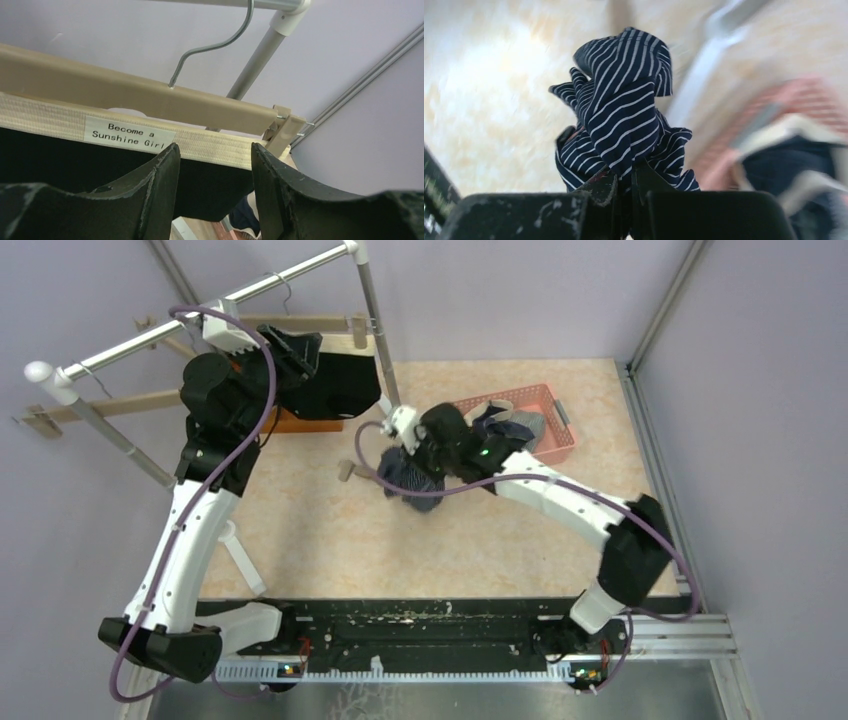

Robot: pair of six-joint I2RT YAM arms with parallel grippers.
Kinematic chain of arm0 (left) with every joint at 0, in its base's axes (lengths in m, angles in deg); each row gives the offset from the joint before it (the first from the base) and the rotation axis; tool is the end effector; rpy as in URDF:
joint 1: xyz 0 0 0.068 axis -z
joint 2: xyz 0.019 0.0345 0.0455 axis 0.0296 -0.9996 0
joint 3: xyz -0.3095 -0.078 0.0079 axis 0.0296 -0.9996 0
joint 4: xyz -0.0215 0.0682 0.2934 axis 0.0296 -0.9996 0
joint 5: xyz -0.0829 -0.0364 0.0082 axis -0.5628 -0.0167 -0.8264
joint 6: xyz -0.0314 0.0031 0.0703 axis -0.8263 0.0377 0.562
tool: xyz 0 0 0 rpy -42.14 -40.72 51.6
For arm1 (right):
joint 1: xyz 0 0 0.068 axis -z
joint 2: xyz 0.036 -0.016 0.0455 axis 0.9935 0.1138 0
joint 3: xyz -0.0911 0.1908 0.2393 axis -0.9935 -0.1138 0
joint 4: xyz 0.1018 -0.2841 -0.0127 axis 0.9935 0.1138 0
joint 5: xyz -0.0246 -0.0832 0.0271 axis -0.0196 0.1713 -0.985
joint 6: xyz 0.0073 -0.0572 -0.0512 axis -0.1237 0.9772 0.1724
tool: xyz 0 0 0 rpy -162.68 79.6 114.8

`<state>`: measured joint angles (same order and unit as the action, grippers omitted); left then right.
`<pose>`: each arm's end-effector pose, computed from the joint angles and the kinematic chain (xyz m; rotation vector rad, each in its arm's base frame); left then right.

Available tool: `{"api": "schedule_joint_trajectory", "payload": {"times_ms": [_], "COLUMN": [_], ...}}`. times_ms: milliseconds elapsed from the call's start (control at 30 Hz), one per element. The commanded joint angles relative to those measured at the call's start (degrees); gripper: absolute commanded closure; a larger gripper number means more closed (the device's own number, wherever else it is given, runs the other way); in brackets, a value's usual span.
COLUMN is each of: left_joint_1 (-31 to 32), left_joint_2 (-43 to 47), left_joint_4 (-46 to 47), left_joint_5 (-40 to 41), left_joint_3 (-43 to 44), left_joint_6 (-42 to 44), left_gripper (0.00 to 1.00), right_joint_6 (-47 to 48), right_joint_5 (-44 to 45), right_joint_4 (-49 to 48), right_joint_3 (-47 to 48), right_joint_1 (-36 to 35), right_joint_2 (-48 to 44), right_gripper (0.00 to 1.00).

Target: Remove the underwear clipped to the hanger

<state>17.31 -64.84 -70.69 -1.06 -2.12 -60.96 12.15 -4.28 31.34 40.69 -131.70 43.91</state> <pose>0.2850 -0.0767 0.5513 -0.1609 1.4446 -0.5574 0.2848 0.3275 0.2977 -1.2889 1.9960 0.3801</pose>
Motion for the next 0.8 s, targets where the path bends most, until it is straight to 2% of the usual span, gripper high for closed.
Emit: {"api": "schedule_joint_trajectory", "payload": {"times_ms": [0, 167, 300, 400, 567, 633, 700, 733, 767], "left_joint_1": [0.5, 1.2, 1.4, 1.4, 1.5, 1.6, 1.6, 1.7, 1.7], "left_joint_2": [-0.8, -0.4, 1.0, 1.6, 2.3, 2.5, 2.6, 2.7, 2.9], "left_joint_4": [5.8, 5.9, 5.7, 5.1, 4.2, 3.8, 3.3, 3.2, 3.1], "left_joint_5": [0.1, 0.4, 2.1, 3.3, 4.5, 4.8, 5.1, 5.2, 5.5], "left_joint_3": [0.4, -0.2, -1.5, -2.1, -3.8, -4.2, -4.0, -3.9, -4.0], "left_joint_6": [-1.6, -1.3, -0.6, -0.1, -0.4, -0.7, -0.7, -0.7, -0.7], "left_gripper": [0.41, 0.41, 0.41, 0.41, 0.41, 0.41, 0.41, 0.41, 0.41], "right_joint_6": [1.6, 7.3, 10.1, 6.9, 0.8, -0.8, -1.3, -1.3, -1.3], "right_joint_5": [15.3, 30.7, 38.6, 38.1, 31.9, 29.9, 29.3, 28.1, 27.3], "right_joint_4": [-5.5, -13.6, -17.3, -15.6, -11.7, -8.5, -6.9, -6.5, -6.4], "right_joint_3": [7.8, 10.8, 11.8, 12.1, 12.6, 15.7, 18.7, 20.0, 21.3], "right_joint_1": [3.1, 5.7, 9.4, 15.1, 22.2, 23.4, 23.5, 23.5, 23.5], "right_joint_2": [-11.9, -15.2, -11.8, -7.3, 1.2, 4.9, 5.9, 5.6, 4.9], "right_gripper": [1.0, 1.0, 1.0, 1.0, 1.0, 0.67, 0.28, 0.21, 0.19]}}
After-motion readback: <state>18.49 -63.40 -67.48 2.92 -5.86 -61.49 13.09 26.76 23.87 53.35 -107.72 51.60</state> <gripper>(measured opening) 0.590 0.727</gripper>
